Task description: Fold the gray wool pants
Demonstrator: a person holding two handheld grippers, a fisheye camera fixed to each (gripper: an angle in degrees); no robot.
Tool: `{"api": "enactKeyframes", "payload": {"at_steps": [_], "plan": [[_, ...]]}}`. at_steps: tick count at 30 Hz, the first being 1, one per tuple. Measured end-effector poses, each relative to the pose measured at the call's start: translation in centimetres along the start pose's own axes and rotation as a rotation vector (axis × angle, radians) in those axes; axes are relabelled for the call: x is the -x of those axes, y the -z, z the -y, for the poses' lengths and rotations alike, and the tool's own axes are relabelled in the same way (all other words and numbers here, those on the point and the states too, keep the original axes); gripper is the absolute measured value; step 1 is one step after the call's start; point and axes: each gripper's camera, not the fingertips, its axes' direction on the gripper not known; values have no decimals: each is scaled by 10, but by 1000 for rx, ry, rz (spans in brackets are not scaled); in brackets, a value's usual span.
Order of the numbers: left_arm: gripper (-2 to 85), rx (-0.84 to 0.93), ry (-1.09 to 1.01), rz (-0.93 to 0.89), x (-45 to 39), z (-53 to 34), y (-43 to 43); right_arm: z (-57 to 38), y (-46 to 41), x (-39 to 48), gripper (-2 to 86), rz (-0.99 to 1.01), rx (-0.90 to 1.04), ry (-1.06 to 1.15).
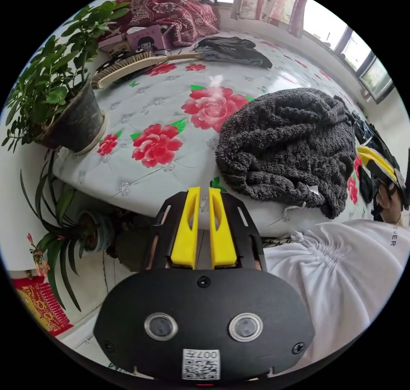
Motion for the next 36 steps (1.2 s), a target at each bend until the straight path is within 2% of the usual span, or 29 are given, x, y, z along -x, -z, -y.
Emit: {"api": "enactKeyframes", "payload": {"at_steps": [2,5,9,11,12,13,14,16,17,18,20,22,25,26,28,30,32,36], "plan": [[61,-5,-56,-11,0,-1,6,-24,-8,-48,49,-158,47,-179],[79,-14,-200,-79,-29,12,6,-48,-16,-95,54,-260,125,-310],[95,16,-442,-188,-99,35,-11,-57,-49,-121,47,-283,244,-339],[79,74,-562,-205,-145,47,-30,-59,-93,-125,34,-202,388,-338],[72,92,-576,-181,-154,49,-36,-60,-105,-124,30,-184,423,-339],[64,125,-612,-112,-167,52,-49,-56,-106,-112,23,-244,346,-307],[42,128,-677,-90,-173,52,-56,-47,-116,-99,18,-208,349,-235],[2,95,-642,-64,-159,60,-57,-30,-133,-81,12,-188,379,-153],[-4,88,-619,126,-145,66,-63,-15,-144,-67,9,-97,409,-54],[-5,62,-643,217,-138,67,-67,-7,-149,-59,7,-25,423,-3],[-8,45,-627,470,-97,78,-84,26,-161,-32,3,340,452,152],[-9,104,-518,511,-58,94,-86,45,-162,-27,2,436,448,220],[-9,130,-206,404,10,107,-61,58,-138,-52,8,377,296,153],[-8,79,-110,356,31,99,-44,55,-123,-73,12,335,217,76],[-6,-30,-52,309,46,78,-17,41,-97,-117,18,210,98,-90],[-2,-82,-57,305,44,52,1,16,-70,-172,24,18,10,-295],[25,-52,-107,221,24,23,9,-25,-34,-247,34,-233,-30,-556],[84,95,-246,-5,-38,-3,-4,-72,10,-342,49,-423,-24,-789]]}}
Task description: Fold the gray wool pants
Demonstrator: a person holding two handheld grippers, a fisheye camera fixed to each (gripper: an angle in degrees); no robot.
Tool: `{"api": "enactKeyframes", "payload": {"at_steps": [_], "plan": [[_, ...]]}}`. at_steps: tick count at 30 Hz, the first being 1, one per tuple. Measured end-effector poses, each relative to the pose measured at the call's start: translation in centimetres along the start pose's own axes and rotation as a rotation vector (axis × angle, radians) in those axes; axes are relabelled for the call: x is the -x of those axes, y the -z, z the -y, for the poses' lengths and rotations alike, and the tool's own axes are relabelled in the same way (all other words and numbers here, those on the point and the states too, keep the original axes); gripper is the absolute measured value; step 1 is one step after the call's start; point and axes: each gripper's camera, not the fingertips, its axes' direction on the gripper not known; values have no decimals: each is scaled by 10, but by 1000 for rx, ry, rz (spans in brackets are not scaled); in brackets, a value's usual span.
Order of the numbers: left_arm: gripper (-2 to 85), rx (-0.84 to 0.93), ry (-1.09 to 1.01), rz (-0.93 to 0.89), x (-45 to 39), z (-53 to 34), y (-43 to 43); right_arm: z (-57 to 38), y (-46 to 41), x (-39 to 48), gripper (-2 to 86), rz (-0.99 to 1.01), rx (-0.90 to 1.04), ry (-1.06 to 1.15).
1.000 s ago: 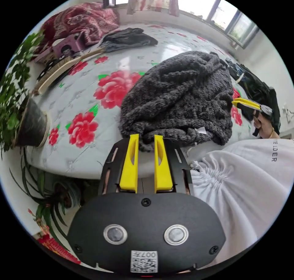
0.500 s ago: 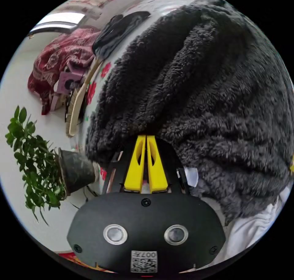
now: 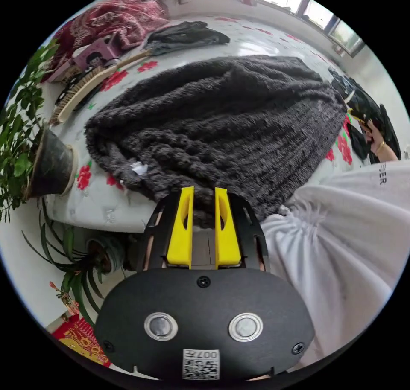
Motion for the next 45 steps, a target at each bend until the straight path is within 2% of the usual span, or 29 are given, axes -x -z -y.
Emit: {"api": "enactKeyframes", "payload": {"at_steps": [3,5,11,15,17,19,23,25,29,32,34,37,39,40,41,43,45], "plan": [[98,130,-99,24,-52,6,-25,34,-9,-58,61,-134,4,-96],[86,232,-134,178,-73,13,-49,59,-20,-88,70,-159,9,-143],[14,341,-84,258,-61,36,-57,106,-72,-105,62,-165,122,-63],[-1,389,-52,291,-45,35,-61,108,-70,-103,26,-165,160,-12],[-4,429,-34,362,-35,31,-57,84,-30,-114,16,-75,73,22],[-4,444,7,356,-26,23,-55,49,-5,-131,14,-36,63,12],[3,482,108,321,-9,1,-64,-53,-3,-165,20,-70,297,28],[10,482,126,317,-7,-3,-68,-78,8,-170,25,-85,302,56],[28,407,210,242,4,-1,-56,-63,62,-184,29,-78,53,30],[39,325,303,189,18,-4,-37,-32,64,-204,27,-101,-35,-59],[46,272,359,166,26,-7,-24,-16,37,-207,23,-133,40,-53],[52,215,403,161,33,-9,-6,-12,-27,-208,13,-289,286,-11],[52,209,397,183,33,-7,1,-23,-29,-205,6,-340,243,83],[47,206,392,193,32,-6,5,-27,-33,-214,3,-436,287,77],[38,206,393,214,33,-6,9,-33,-39,-235,2,-503,382,32],[21,214,412,275,37,-9,14,-46,-32,-278,1,-574,437,-120],[17,244,448,323,48,-16,14,-54,-6,-313,1,-587,403,-300]]}}
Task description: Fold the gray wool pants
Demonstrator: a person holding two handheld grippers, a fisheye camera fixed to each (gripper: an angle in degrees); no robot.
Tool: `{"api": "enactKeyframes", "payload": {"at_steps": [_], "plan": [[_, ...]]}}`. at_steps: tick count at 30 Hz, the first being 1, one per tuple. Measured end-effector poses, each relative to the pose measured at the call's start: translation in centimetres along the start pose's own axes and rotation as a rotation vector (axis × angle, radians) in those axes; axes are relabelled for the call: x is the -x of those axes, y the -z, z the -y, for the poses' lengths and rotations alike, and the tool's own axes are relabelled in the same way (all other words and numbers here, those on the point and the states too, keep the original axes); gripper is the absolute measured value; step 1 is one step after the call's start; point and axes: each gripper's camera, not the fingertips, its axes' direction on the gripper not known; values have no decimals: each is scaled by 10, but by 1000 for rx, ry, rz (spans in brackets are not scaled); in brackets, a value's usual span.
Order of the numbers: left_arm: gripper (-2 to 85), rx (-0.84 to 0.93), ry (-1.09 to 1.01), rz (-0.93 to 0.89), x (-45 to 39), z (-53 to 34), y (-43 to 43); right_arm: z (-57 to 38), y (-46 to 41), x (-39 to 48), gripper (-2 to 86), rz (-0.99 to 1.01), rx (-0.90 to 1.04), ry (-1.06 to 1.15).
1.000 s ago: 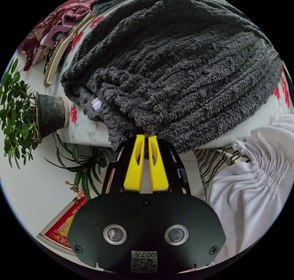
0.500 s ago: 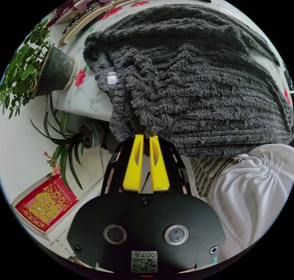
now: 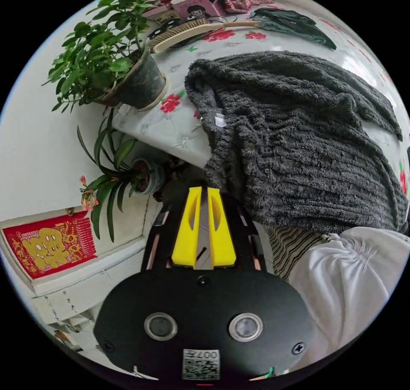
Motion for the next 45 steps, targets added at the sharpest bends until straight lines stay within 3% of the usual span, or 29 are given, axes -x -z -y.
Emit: {"api": "enactKeyframes", "payload": {"at_steps": [3,5,8,13,19,21,24,26,28,30,32,34,38,42,45], "plan": [[18,71,140,-50,28,-1,-22,-14,50,-17,4,84,-260,-59],[23,48,156,-85,29,15,-26,-14,90,18,15,265,-418,74],[30,3,53,-78,6,62,-24,8,120,87,40,501,-501,243],[31,-75,-77,-74,-31,156,-17,79,128,209,80,732,-413,370],[12,-38,-160,-44,-59,244,-38,139,101,290,69,976,-140,261],[-2,11,-176,-38,-68,261,-52,140,102,306,49,950,-54,300],[-8,-12,-230,20,-83,280,-52,128,156,257,34,909,-325,276],[-9,-76,-319,25,-102,294,-41,99,199,180,32,899,-552,188],[-9,-158,-416,-49,-121,299,-28,69,214,135,35,732,-659,149],[-9,-236,-512,-148,-142,302,-17,47,203,109,43,511,-633,127],[-8,-284,-590,-188,-166,306,-7,40,153,95,56,397,-352,118],[-6,-277,-586,-191,-171,310,-2,28,136,90,62,331,-273,106],[0,-362,-463,-198,-142,312,27,10,153,100,72,369,-443,109],[18,-451,-408,-100,-122,316,50,39,145,140,80,420,-395,162],[23,-373,-442,-71,-138,334,36,67,121,182,72,411,-291,164]]}}
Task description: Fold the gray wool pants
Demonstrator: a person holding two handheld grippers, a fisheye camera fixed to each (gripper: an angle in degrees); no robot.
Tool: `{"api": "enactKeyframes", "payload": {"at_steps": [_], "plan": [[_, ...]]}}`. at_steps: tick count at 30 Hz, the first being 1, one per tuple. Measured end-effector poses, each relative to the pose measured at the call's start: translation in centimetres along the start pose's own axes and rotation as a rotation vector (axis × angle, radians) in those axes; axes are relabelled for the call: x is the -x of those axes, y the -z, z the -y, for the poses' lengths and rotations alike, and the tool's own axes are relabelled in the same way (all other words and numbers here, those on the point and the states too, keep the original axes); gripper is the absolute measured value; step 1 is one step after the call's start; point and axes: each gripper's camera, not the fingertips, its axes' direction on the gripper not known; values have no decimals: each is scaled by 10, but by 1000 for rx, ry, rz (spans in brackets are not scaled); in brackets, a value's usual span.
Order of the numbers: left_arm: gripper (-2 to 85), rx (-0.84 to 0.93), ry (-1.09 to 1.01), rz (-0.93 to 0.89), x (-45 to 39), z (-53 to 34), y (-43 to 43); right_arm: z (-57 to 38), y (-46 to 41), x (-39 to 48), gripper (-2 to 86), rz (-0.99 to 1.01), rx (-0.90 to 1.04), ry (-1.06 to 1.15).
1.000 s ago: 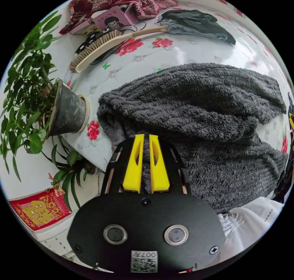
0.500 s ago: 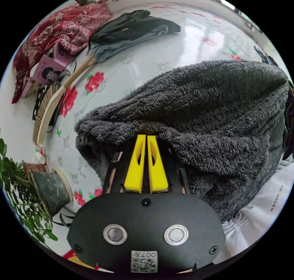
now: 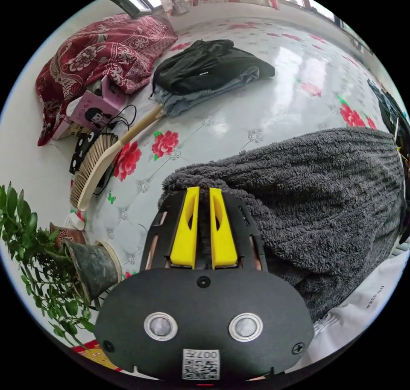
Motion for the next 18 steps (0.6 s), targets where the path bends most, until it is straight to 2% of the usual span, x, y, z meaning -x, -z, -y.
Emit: {"api": "enactKeyframes", "payload": {"at_steps": [2,4,6,9,11,13,16,18], "plan": [[4,96,16,-2,-10,9,-32,10,-33,20,45,-19,115,-8],[-5,144,25,62,-18,9,-52,15,-26,35,23,-54,49,42],[-8,107,-13,112,-27,8,-55,28,-28,45,11,-95,89,62],[-9,135,45,153,-26,20,-59,52,-1,56,3,-159,-82,1],[-9,146,124,136,-14,33,-63,70,21,66,1,-83,-190,-112],[-9,153,169,121,-8,40,-65,79,29,78,0,-77,-205,-186],[-8,147,179,104,-4,34,-59,70,49,100,2,-222,-231,-233],[-6,109,208,80,0,20,-45,46,73,111,5,-132,-321,-213]]}}
